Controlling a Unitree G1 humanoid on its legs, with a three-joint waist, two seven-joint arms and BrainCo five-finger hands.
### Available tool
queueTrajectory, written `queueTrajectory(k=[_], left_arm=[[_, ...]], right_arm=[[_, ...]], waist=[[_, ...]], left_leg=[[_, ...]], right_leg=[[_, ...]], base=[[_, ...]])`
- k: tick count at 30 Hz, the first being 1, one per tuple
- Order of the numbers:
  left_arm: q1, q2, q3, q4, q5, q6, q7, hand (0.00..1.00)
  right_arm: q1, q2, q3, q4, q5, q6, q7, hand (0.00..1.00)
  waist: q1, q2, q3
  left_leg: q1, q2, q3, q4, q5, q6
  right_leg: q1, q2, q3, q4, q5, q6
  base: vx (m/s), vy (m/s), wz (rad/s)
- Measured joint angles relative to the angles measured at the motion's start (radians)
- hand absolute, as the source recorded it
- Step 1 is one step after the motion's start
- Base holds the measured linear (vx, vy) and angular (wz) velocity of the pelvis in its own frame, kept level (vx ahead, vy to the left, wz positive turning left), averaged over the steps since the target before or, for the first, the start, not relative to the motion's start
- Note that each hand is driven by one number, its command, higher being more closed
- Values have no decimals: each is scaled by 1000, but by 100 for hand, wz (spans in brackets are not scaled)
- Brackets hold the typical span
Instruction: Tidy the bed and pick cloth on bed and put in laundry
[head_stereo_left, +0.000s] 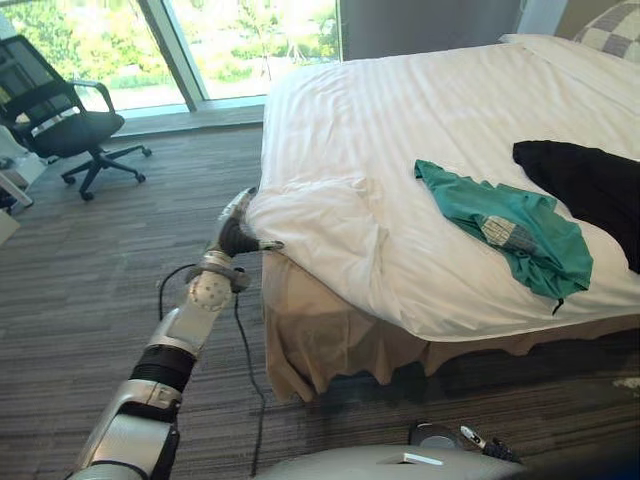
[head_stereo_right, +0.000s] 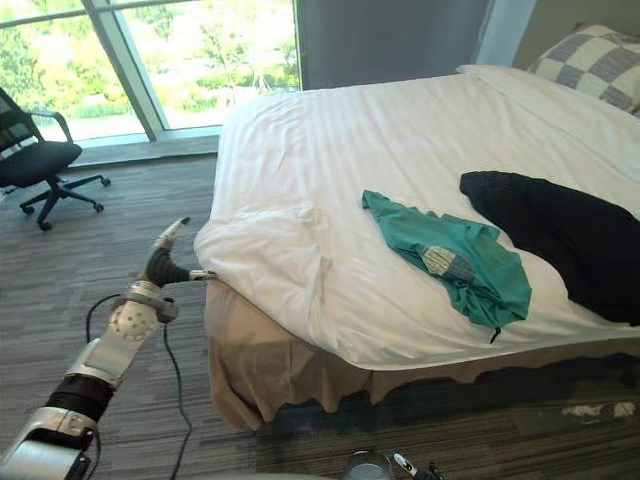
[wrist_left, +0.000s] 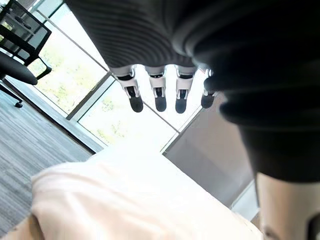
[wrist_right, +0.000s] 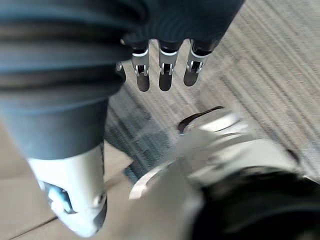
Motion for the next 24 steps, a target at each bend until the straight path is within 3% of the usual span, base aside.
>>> queueTrajectory(k=[6,12,19,24], left_arm=[[-118,-35,-52,5,42,96,4,0],[-234,-67,-110,3,78,235,6,0],[-414,-69,-134,4,77,434,48,0],[-510,-70,-134,4,74,532,73,0]], right_arm=[[-23,8,2,-72,-19,11,-5,0],[-101,6,3,-151,-30,10,-23,0],[-205,12,24,-263,-6,-5,-45,0],[-256,13,50,-314,38,-27,-64,0]], waist=[[-12,3,6],[-22,20,63],[-21,-2,185],[-9,-11,237]], left_leg=[[-67,17,73,114,-31,-10],[-151,15,119,211,-87,-14],[-366,110,119,441,-154,7],[-461,160,140,512,-161,7]], right_leg=[[-99,-17,51,100,-25,-4],[-212,-44,101,188,-48,8],[-383,-21,111,261,-46,1],[-475,5,115,275,-34,-16]], base=[[8,4,-18],[-32,46,-9],[-43,-3,3],[-5,-31,-5]])
